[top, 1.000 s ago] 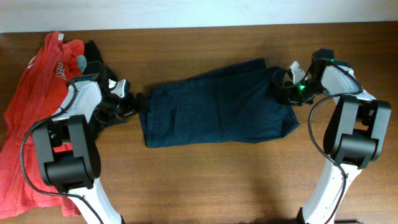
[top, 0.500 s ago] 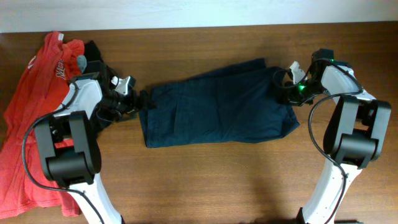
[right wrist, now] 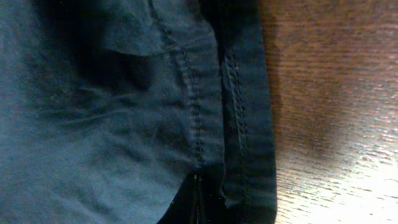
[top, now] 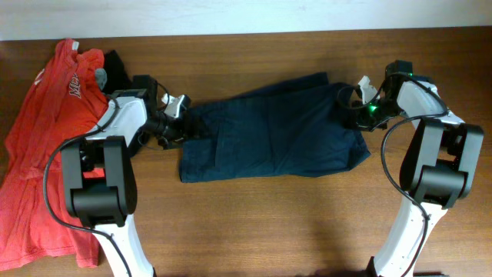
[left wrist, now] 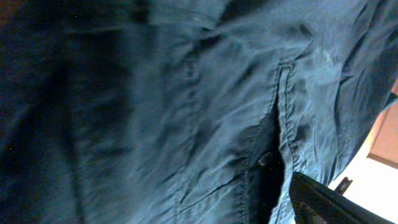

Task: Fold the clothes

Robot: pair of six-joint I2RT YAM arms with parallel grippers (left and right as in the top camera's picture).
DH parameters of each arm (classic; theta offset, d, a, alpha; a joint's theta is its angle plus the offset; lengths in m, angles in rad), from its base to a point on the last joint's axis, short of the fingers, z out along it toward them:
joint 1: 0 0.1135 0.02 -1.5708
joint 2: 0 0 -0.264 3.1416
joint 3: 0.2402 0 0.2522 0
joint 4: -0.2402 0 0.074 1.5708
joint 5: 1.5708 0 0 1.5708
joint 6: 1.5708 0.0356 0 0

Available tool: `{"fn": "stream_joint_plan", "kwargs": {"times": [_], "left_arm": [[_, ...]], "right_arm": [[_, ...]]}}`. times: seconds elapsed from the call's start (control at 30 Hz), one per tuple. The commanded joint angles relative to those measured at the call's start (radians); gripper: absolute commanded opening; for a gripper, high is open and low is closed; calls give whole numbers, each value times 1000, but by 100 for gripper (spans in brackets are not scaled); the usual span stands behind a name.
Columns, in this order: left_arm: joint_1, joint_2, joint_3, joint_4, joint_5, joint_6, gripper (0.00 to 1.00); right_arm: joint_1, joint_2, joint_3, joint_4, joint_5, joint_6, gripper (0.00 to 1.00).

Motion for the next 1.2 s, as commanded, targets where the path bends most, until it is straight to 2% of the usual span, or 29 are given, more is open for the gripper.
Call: {"fn": "stream_joint_plan", "kwargs": {"times": [0.0,0.07,0.2,0.27,0.63,0.87,1.17], "left_arm": [[-5,78,-35,-10,-56,19,89],[-3,78,-35,-16,-56,19,75],[8,78,-35,-24,-55,19,16],[16,77,-35,-26,-52,19,1],[106,-59,-32,-35,-13,19,1],[98,-180,-30,-39,-14,20,1],[123,-303,-9,-39,-16,20,1]], "right_arm": [[5,23,-4,-12,40,-8,4],[5,23,-4,-12,40,-8,4],[5,23,-4,-13,39,-8,4],[5,23,-4,-16,39,-8,4],[6,23,-4,-73,33,29,4],[71,23,-4,-94,29,46,4],[143,23,-4,-80,35,174,4]]}}
